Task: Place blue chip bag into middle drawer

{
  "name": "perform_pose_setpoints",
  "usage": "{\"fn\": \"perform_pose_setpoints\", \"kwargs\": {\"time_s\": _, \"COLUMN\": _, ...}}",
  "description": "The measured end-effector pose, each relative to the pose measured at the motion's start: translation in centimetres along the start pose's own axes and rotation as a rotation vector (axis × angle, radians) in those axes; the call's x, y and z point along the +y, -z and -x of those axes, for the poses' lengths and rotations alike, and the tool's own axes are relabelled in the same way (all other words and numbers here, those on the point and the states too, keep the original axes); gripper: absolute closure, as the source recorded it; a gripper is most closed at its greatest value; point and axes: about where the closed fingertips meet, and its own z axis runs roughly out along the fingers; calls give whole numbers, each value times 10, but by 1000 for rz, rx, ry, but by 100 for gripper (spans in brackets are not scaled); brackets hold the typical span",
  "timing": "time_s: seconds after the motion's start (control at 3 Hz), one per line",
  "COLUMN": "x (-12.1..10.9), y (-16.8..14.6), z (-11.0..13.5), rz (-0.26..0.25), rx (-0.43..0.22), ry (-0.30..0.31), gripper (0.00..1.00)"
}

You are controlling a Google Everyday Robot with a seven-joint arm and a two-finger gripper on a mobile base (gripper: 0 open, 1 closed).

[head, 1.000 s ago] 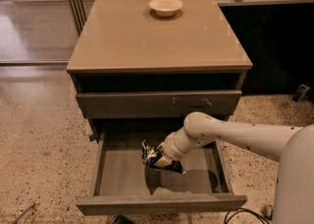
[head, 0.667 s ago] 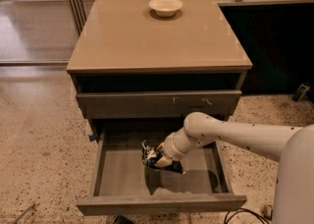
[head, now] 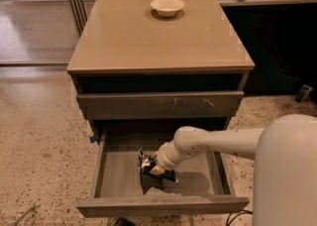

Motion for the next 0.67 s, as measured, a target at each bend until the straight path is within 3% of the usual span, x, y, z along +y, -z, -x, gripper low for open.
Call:
{"fn": "perform_pose_setpoints", "kwargs": {"time_s": 0.33, "x": 0, "y": 0, "z": 0, "rz": 0, "rx": 0, "ry": 0, "gripper": 100}}
{"fn": "perform_pose_setpoints", "kwargs": {"time_s": 0.67, "x": 0, "y": 0, "z": 0, "rz": 0, "rx": 0, "ry": 0, "gripper": 81}}
